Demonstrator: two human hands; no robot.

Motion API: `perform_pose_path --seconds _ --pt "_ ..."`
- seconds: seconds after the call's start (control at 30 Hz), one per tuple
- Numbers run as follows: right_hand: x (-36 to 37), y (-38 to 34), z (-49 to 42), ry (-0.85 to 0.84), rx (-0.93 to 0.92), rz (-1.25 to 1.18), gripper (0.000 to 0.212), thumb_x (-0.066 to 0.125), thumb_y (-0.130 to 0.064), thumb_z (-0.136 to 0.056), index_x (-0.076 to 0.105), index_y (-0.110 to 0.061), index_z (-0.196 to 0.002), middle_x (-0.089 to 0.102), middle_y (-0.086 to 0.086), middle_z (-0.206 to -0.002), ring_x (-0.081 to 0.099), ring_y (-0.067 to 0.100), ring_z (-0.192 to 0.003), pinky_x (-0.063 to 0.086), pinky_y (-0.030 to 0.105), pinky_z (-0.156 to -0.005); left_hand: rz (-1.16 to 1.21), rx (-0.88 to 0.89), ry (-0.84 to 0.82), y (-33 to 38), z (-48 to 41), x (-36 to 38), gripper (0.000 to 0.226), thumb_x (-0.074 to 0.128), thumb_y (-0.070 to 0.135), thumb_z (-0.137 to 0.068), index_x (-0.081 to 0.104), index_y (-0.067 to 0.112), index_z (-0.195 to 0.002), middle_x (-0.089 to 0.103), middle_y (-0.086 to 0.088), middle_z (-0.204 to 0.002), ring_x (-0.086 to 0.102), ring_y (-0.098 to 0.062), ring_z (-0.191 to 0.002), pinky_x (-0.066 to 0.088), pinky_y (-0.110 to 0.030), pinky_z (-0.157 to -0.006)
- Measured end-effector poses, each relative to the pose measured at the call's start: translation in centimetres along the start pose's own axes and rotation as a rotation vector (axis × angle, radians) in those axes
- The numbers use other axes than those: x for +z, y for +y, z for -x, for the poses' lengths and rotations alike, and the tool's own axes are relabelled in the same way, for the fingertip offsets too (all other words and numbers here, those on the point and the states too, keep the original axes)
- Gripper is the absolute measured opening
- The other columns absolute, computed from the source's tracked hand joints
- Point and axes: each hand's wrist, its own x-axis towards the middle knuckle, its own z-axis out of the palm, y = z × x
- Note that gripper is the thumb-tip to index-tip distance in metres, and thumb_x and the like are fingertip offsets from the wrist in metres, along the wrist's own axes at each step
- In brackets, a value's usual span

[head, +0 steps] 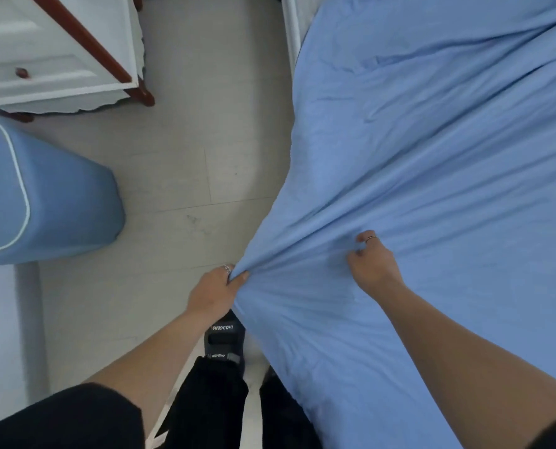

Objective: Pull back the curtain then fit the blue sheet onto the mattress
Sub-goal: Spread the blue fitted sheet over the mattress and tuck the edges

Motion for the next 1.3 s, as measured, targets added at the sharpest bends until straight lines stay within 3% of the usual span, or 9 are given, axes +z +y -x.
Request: perform_pose_path --seconds 0.23,0.37,0.47,0.63,0.7,0.8,0.97,1.17,1.3 --pt "0.9 -1.8 -1.2 -0.133 0.046 0.253 0.072 0.062 -0.035 -0.081 0.018 -0.018 -0.136 0.059 0.014 -0.11 0.059 0.034 -0.096 0.042 0.037 -0.079 -0.231 -0.176 -0.148 1.7 -3.6 2.4 0.018 0.052 0.025 -0.092 0.057 0.01 -0.102 0.062 -0.01 -0.106 0.06 -0.031 -0.104 0.046 -0.034 -0.083" --pt "-1.5 -3.6 -1.5 -0.339 0.127 0.166 0.078 0.067 -0.031 -0.086 0.017 -0.014 -0.143 0.053 0.008 -0.107 0.056 0.027 -0.096 0.047 0.04 -0.086 -0.083 -0.196 -0.22 5.4 -3.6 0.3 0.023 0.058 0.025 -0.091 0.053 0.017 -0.069 0.057 -0.004 -0.069 0.057 -0.024 -0.067 0.041 -0.03 -0.067" --pt "-6.1 -6.3 -2.0 -0.494 0.092 0.298 0.033 0.058 -0.03 -0.094 0.045 -0.017 -0.122 0.053 0.007 -0.11 0.059 0.027 -0.099 0.048 0.034 -0.082 -0.009 -0.169 -0.136 10.4 -4.8 -3.2 0.037 0.057 0.021 -0.087 0.041 0.02 -0.053 0.042 0.003 -0.05 0.042 -0.022 -0.053 0.032 -0.03 -0.058" --pt "-13.5 -11.0 -6.0 -0.152 -0.126 0.303 0.02 0.053 -0.027 -0.095 0.068 -0.014 -0.097 0.069 0.011 -0.105 0.064 0.03 -0.104 0.049 0.032 -0.084 0.086 0.021 0.144 22.1 -12.3 -8.4 0.018 0.063 0.028 -0.091 0.07 0.011 -0.094 0.071 -0.007 -0.092 0.067 -0.028 -0.096 0.045 -0.028 -0.074" --pt "-15.2 -13.3 -9.6 -0.006 -0.098 0.169 0.014 0.055 -0.028 -0.091 0.066 -0.021 -0.094 0.071 0.005 -0.099 0.065 0.028 -0.1 0.05 0.031 -0.083 0.107 0.103 0.258 26.6 -16.8 -9.7 0.036 0.064 0.033 -0.091 0.064 0.01 -0.119 0.064 -0.006 -0.119 0.062 -0.022 -0.106 0.046 -0.028 -0.088" --pt "-16.5 -17.0 -15.3 0.113 -0.046 0.041 0.02 0.052 -0.032 -0.09 0.059 -0.025 -0.108 0.07 0.001 -0.096 0.065 0.028 -0.098 0.052 0.034 -0.086 0.139 0.203 0.333 32.1 -22.7 -10.6 0.05 0.065 0.038 -0.089 0.049 0.017 -0.131 0.042 0.0 -0.132 0.059 -0.018 -0.097 0.043 -0.026 -0.084" --pt "-17.9 -24.9 -24.1 0.376 0.011 -0.116 0.04 0.052 -0.054 -0.088 0.058 -0.02 -0.109 0.069 0.01 -0.106 0.062 0.032 -0.106 0.044 0.034 -0.081 -0.044 0.165 0.226 35.5 -29.8 -12.1 0.029 0.067 0.038 -0.085 0.05 0.02 -0.098 0.041 0.0 -0.11 0.059 -0.028 -0.081 0.05 -0.037 -0.074" --pt "-16.8 -34.6 -29.2 -0.056 0.081 0.153 0.096 0.039 -0.084 -0.074 0.049 -0.015 -0.141 0.054 0.009 -0.141 0.051 0.031 -0.129 0.04 0.045 -0.108 0.089 0.247 -0.016 34.3 -31.9 -16.2 0.038 0.06 0.016 -0.085 0.034 0.02 -0.058 0.043 0.006 -0.056 0.043 -0.004 -0.046 0.032 -0.023 -0.047" --pt "-15.8 -36.0 -29.7 -0.052 0.132 0.31 0.054 0.041 -0.044 -0.099 0.049 -0.008 -0.138 0.053 0.014 -0.14 0.051 0.034 -0.128 0.041 0.041 -0.105 0.136 0.288 -0.145 33.7 -31.7 -18.9 0.04 0.057 0.006 -0.082 0.028 0.02 -0.057 0.03 0.011 -0.044 0.029 -0.005 -0.042 0.028 -0.019 -0.044"
